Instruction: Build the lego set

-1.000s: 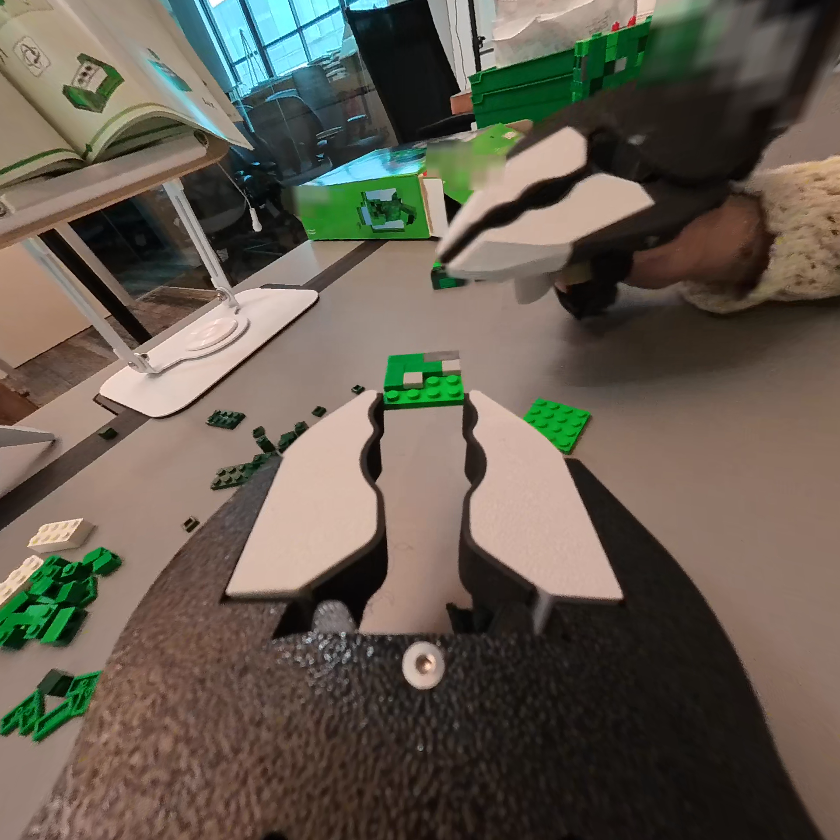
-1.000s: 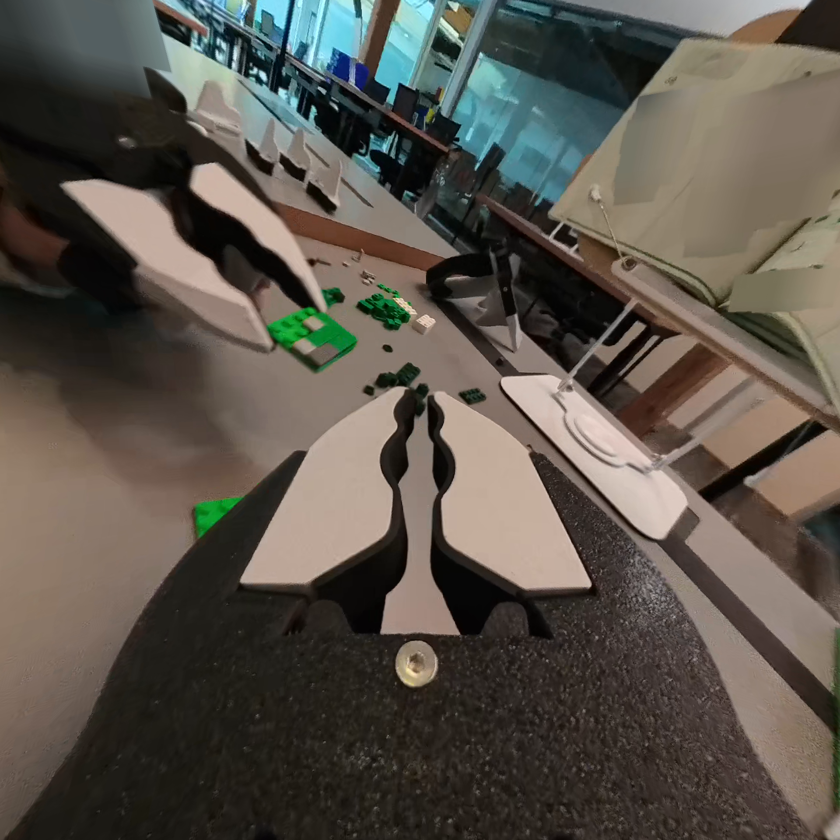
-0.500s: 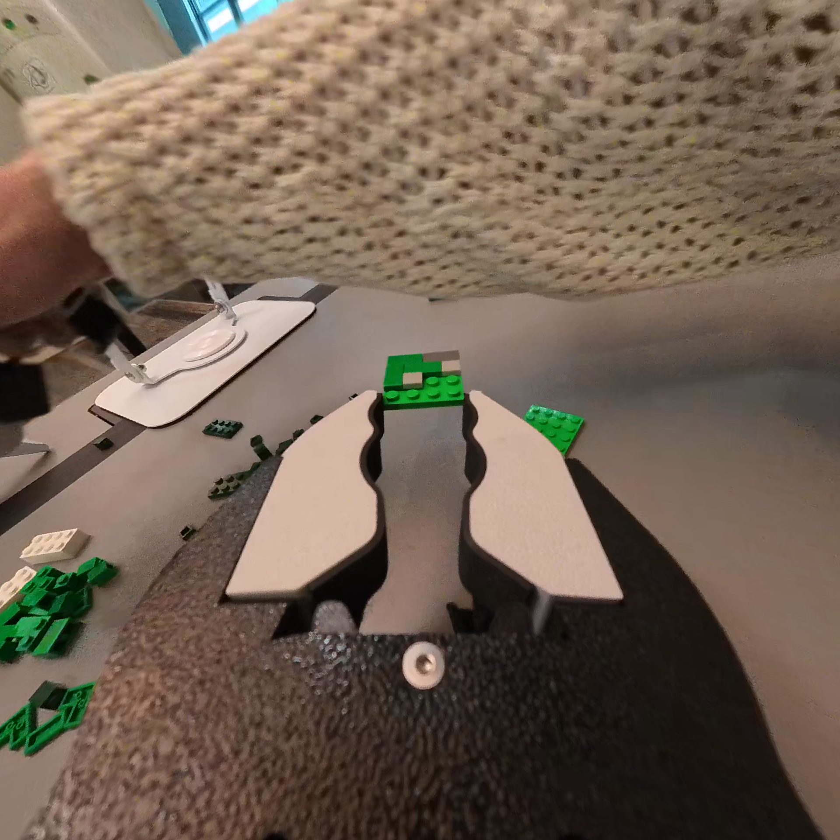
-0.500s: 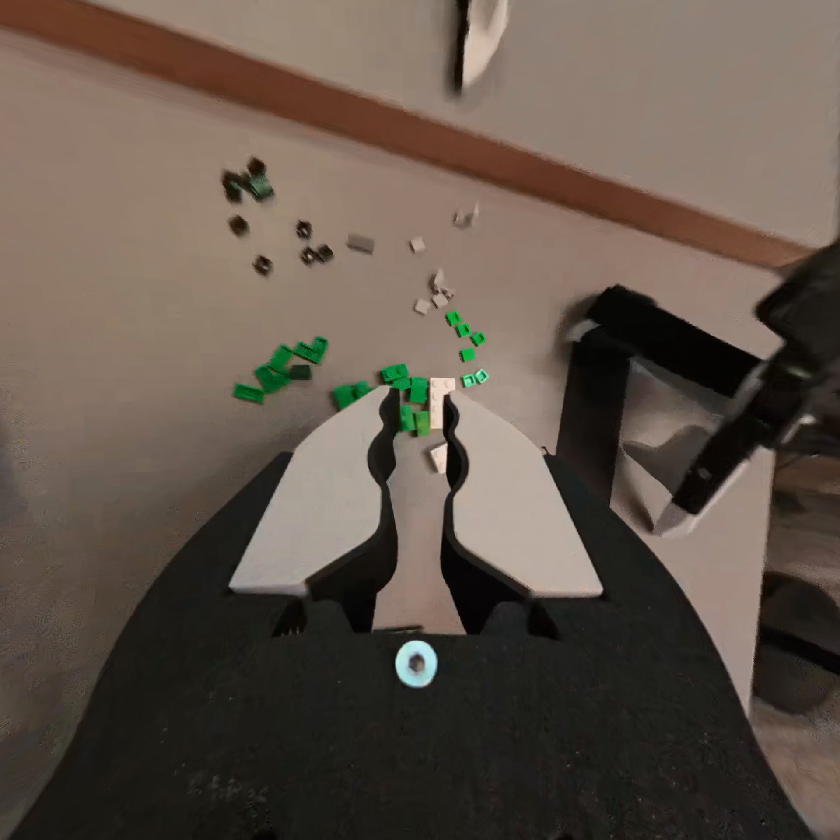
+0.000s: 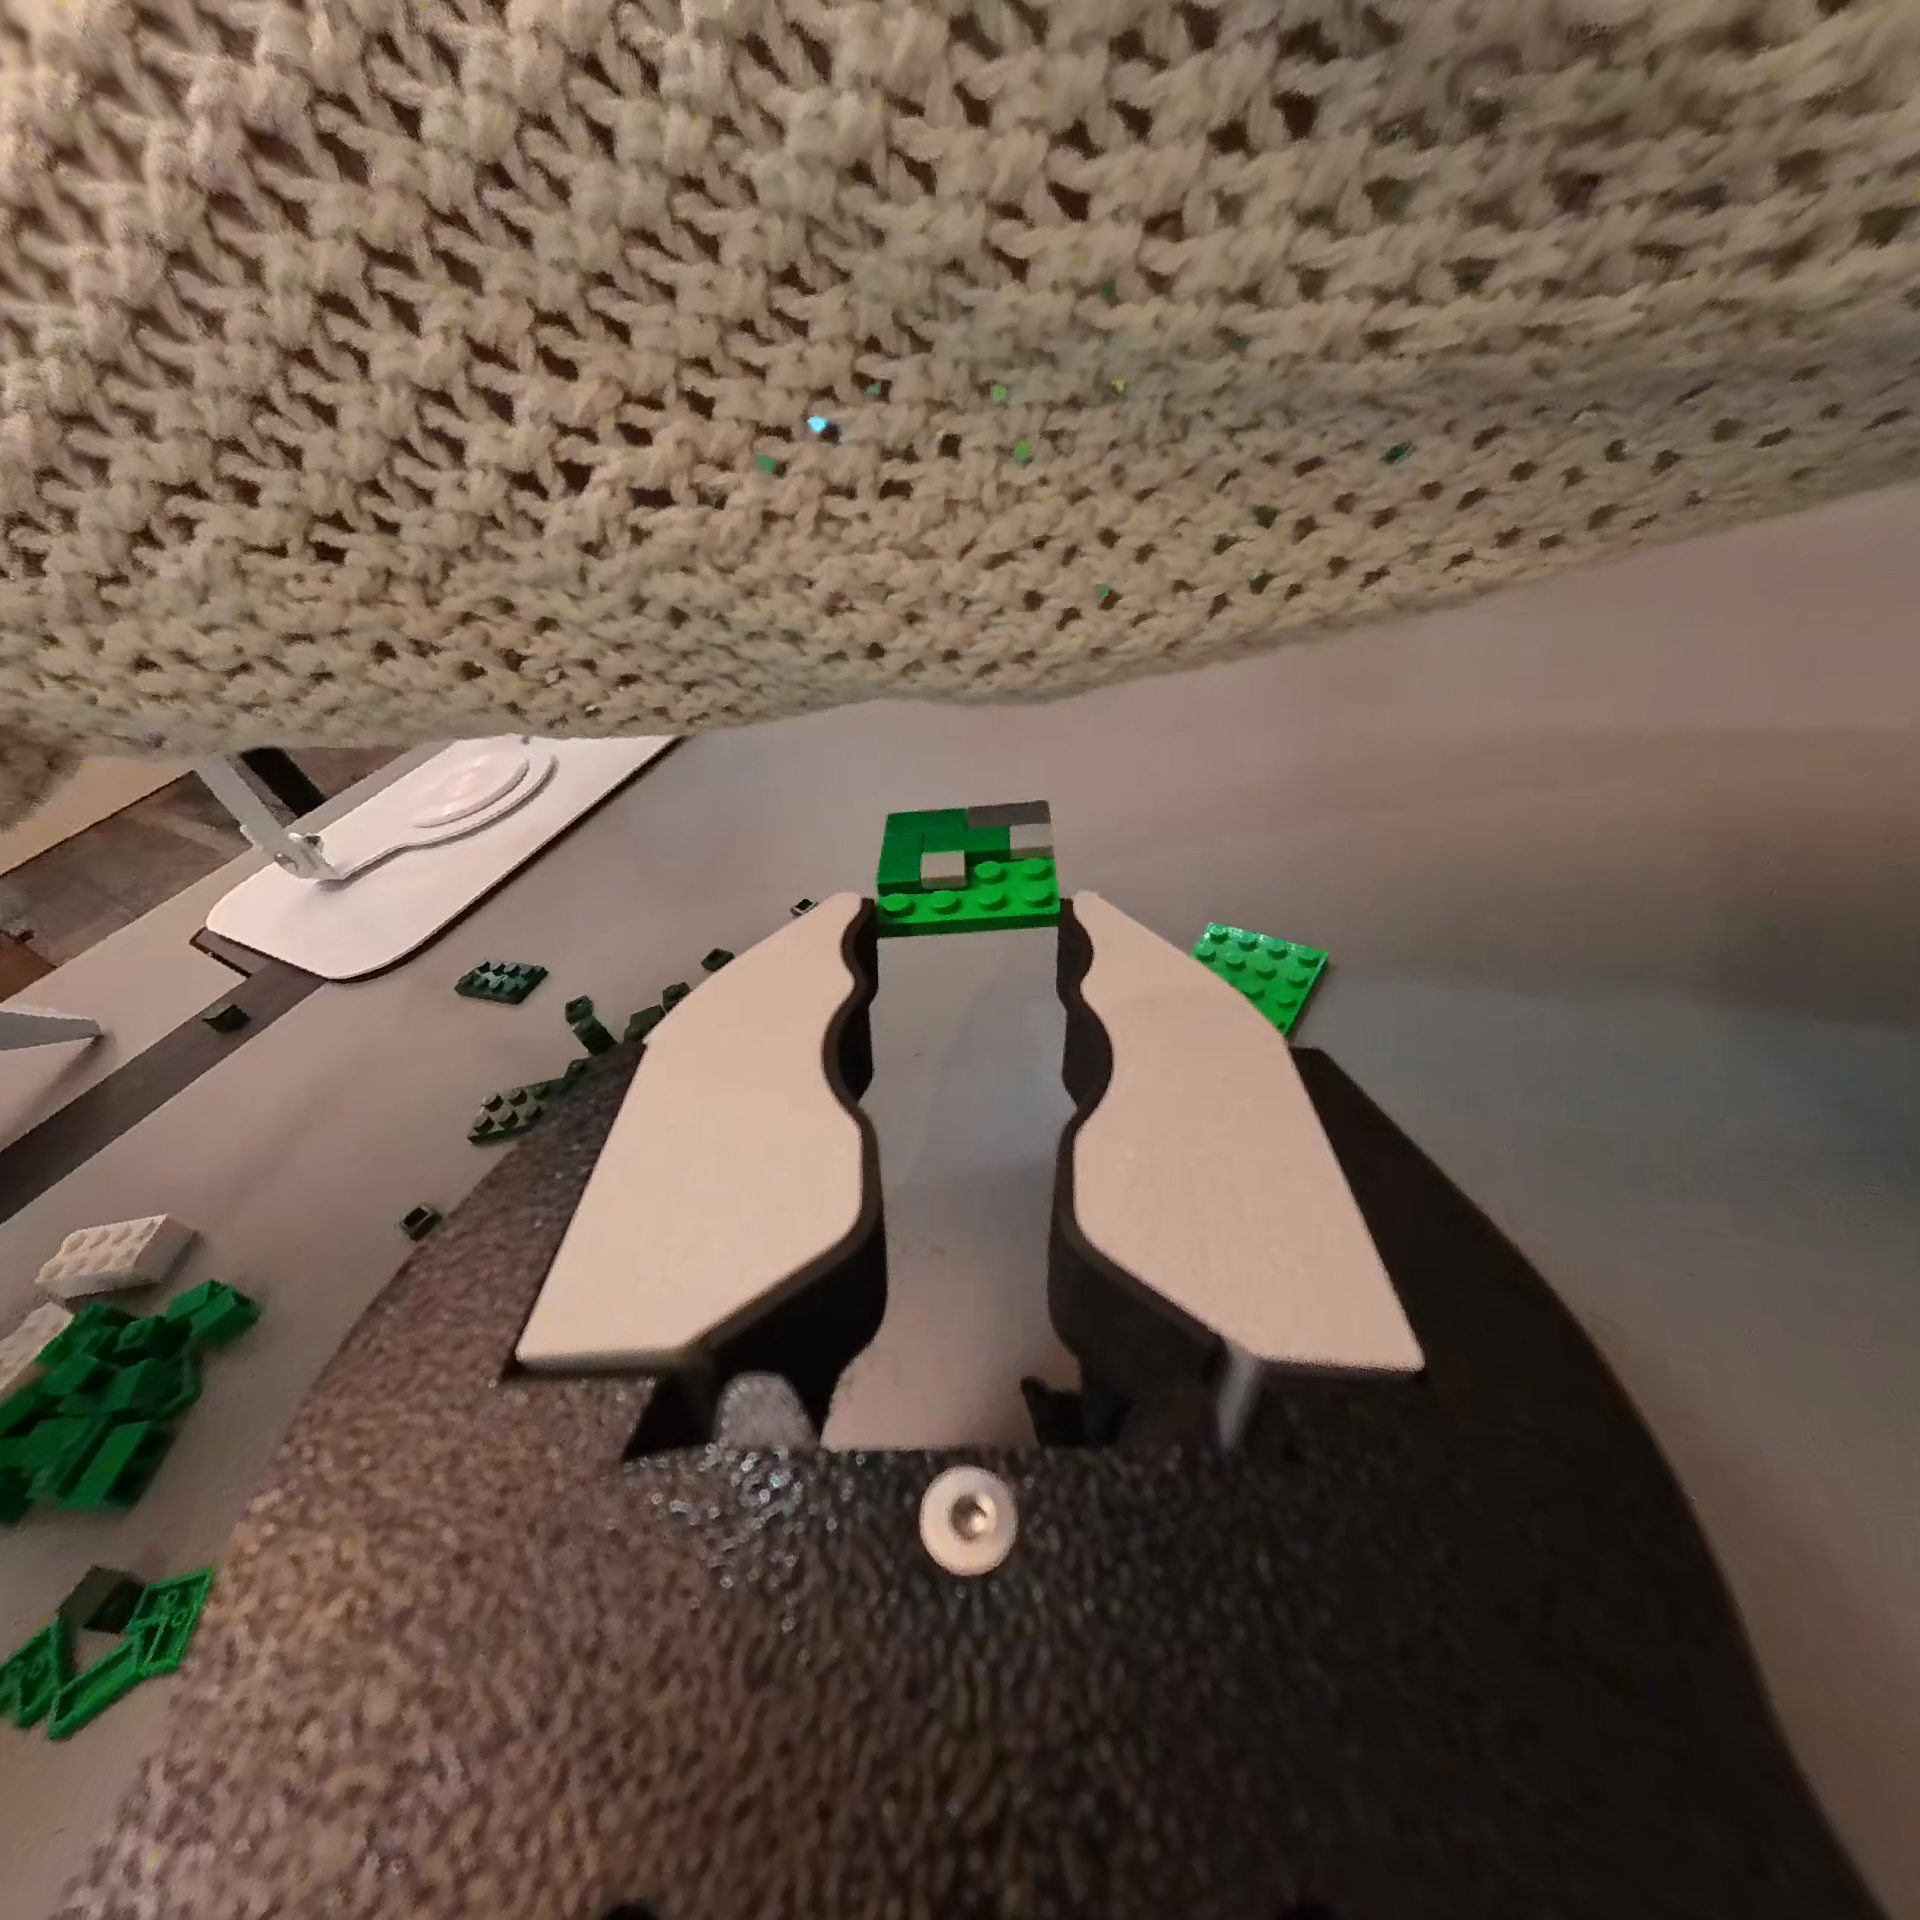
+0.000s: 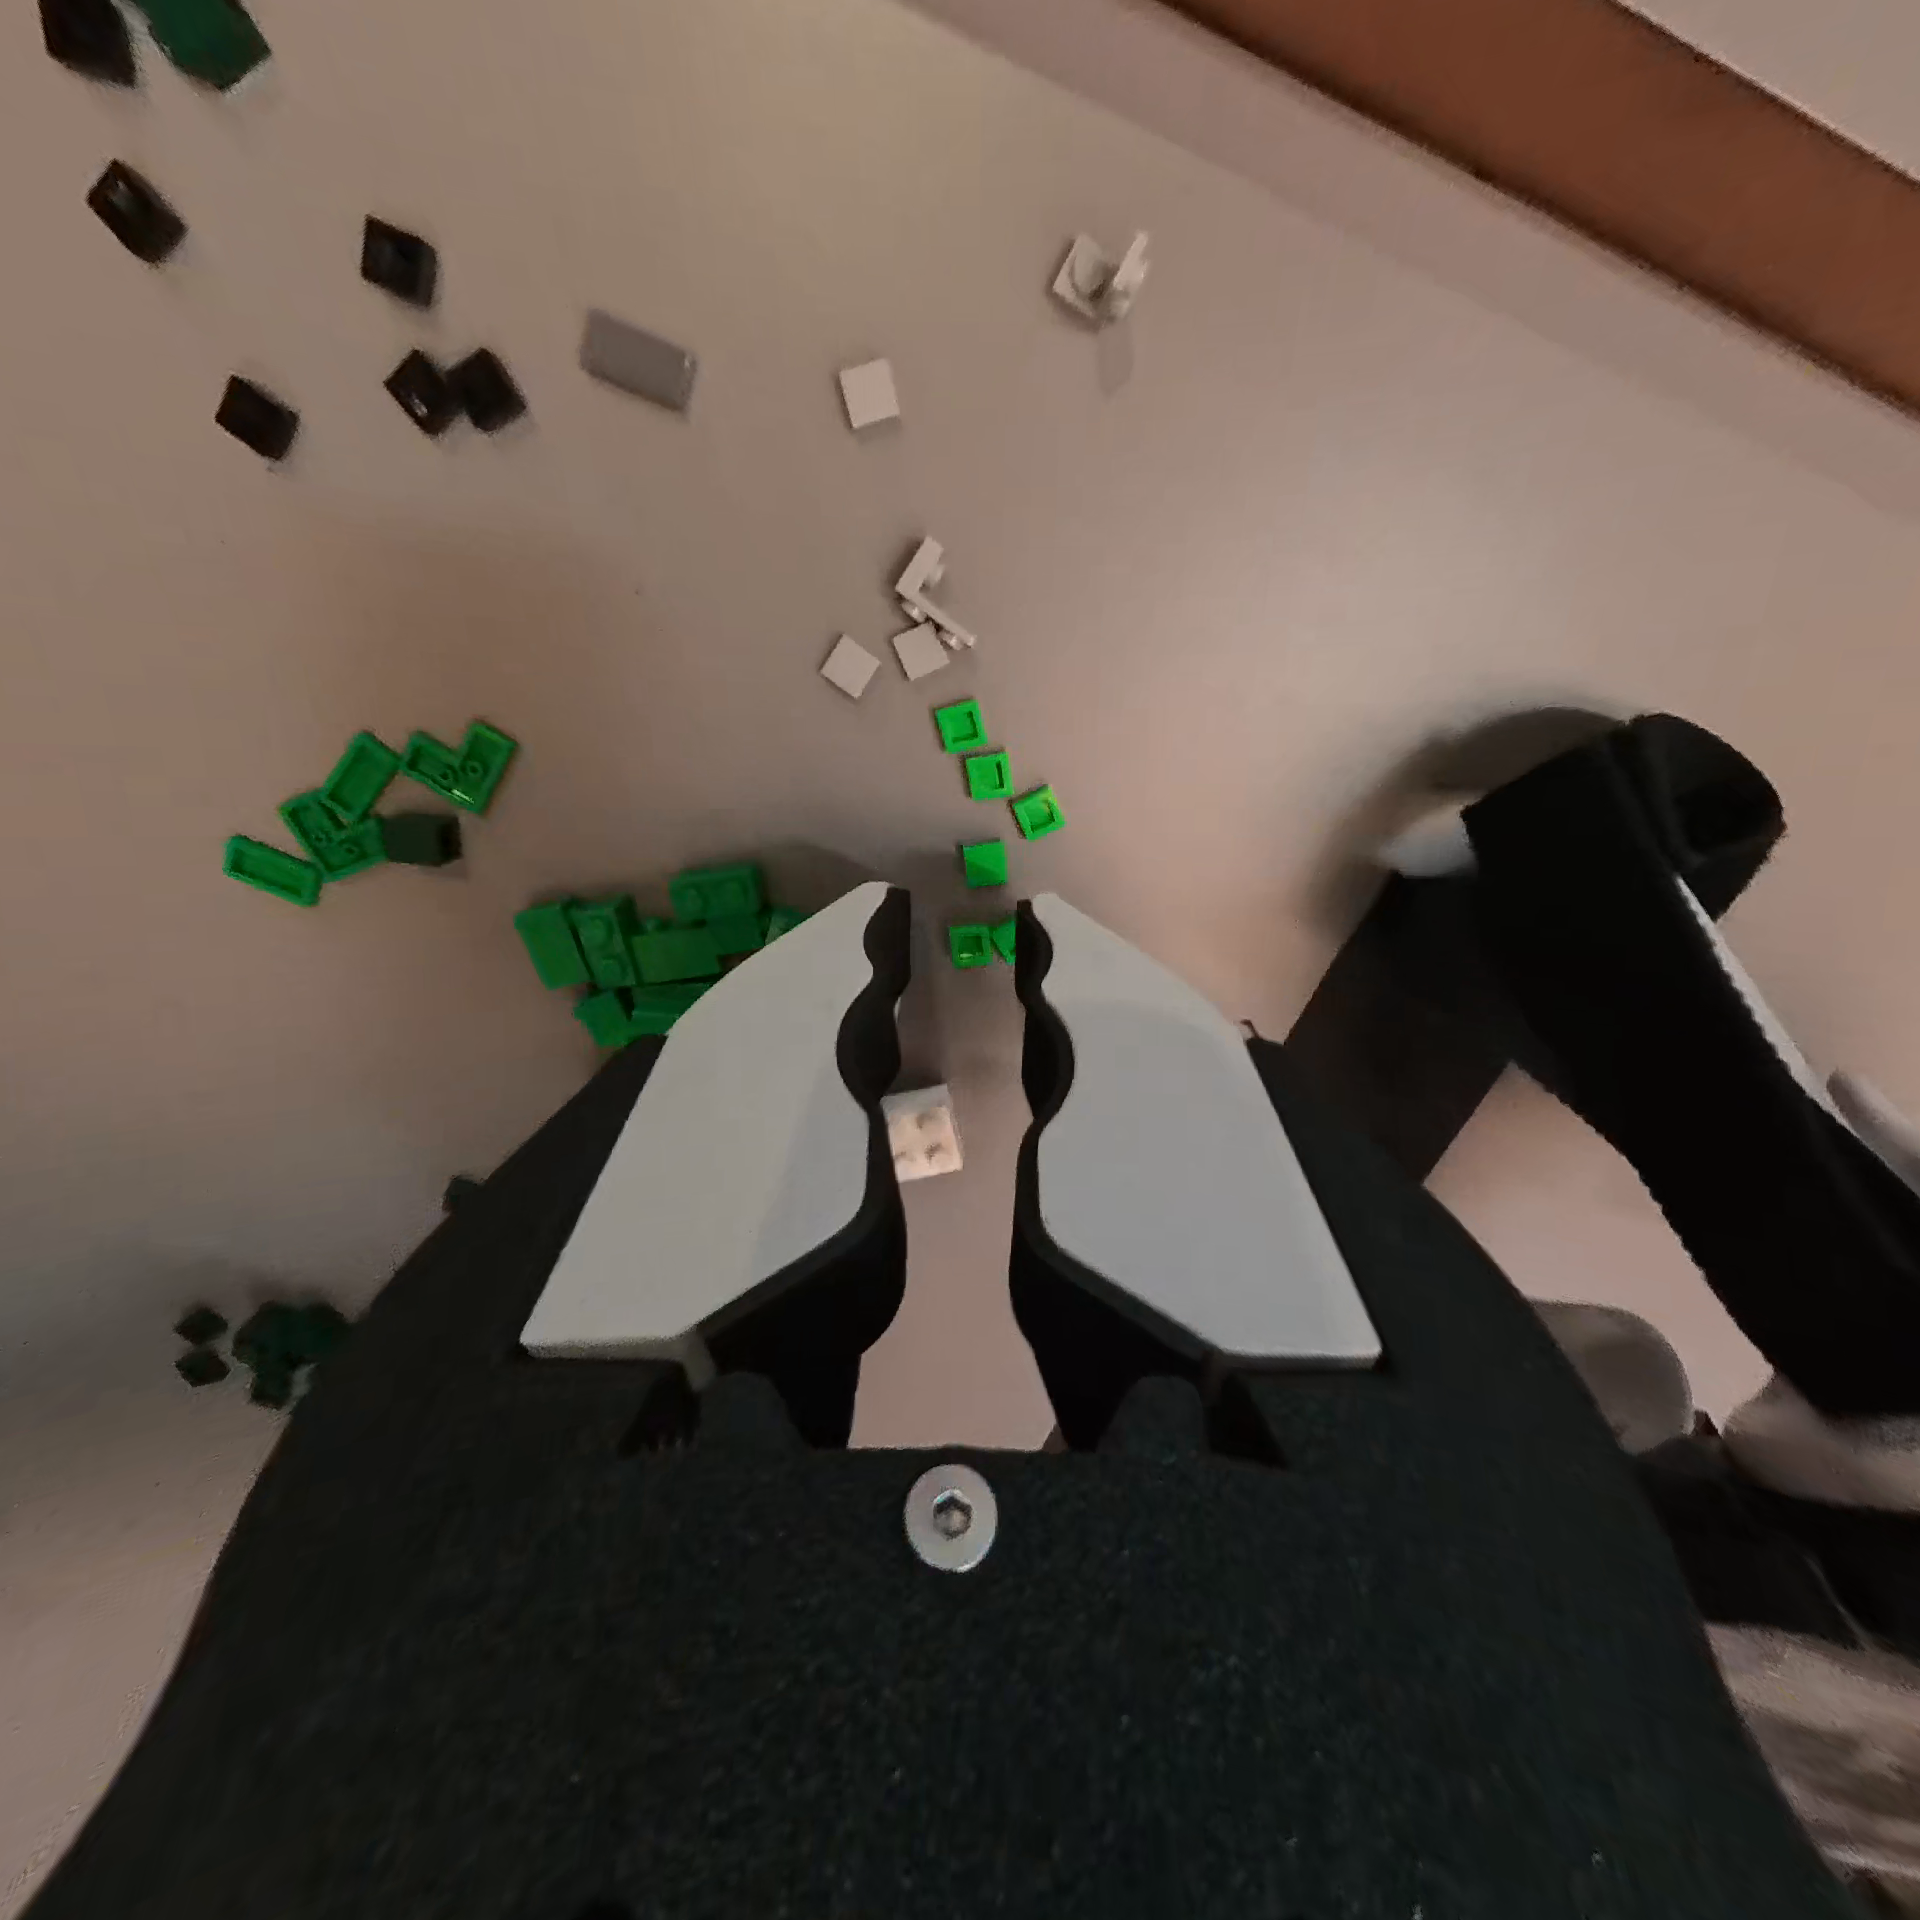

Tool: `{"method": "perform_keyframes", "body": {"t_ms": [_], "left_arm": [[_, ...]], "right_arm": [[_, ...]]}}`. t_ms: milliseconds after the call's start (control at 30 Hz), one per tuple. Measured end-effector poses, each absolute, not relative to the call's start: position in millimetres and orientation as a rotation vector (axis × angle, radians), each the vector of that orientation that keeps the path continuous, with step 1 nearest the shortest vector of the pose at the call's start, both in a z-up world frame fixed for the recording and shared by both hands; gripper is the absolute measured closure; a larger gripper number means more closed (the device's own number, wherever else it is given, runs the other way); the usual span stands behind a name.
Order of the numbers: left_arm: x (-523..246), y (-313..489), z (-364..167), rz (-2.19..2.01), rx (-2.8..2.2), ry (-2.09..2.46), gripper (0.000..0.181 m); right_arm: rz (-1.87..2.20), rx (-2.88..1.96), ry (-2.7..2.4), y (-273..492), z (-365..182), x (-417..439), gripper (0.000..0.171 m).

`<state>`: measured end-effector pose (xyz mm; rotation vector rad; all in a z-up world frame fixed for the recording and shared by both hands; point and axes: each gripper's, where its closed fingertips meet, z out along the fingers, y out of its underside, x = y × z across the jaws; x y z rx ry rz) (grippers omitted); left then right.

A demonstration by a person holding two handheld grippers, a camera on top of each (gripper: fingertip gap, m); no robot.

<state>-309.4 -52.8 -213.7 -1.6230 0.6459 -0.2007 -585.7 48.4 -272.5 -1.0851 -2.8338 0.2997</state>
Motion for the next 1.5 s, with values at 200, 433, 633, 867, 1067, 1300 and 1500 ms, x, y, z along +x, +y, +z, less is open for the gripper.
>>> {"method": "perform_keyframes", "body": {"t_ms": [200,433,633,867,1067,1300,1500], "left_arm": [[-308.3,-53.3,-214.6,-0.200,-1.624,0.655,0.147],[-306.9,-53.8,-215.1,-0.203,-1.624,0.663,0.147],[-306.9,-54.0,-215.0,-0.207,-1.624,0.662,0.148],[-296.8,-59.7,-225.4,-0.313,-1.701,0.726,0.148],[-286.6,-68.2,-237.2,-0.406,-1.772,0.821,0.148],[-276.0,-74.0,-254.2,-0.355,-1.832,0.957,0.148],[-271.8,-76.5,-264.0,-0.316,-1.867,1.022,0.148]], "right_arm": [[0.244,-1.010,-2.869,53.3,-286.3,-588.0,0.152],[0.265,-0.996,-2.879,52.2,-288.4,-591.5,0.163],[0.373,-0.834,-2.787,36.3,-262.3,-573.8,0.163],[0.662,-0.793,-2.438,-0.2,-185.7,-447.2,0.163],[0.828,-0.983,-2.282,-48.7,-204.8,-307.8,0.164],[0.830,-1.052,-2.183,-81.3,-240.9,-259.9,0.164],[0.804,-1.029,-2.184,-77.7,-253.6,-262.9,0.164]]}}
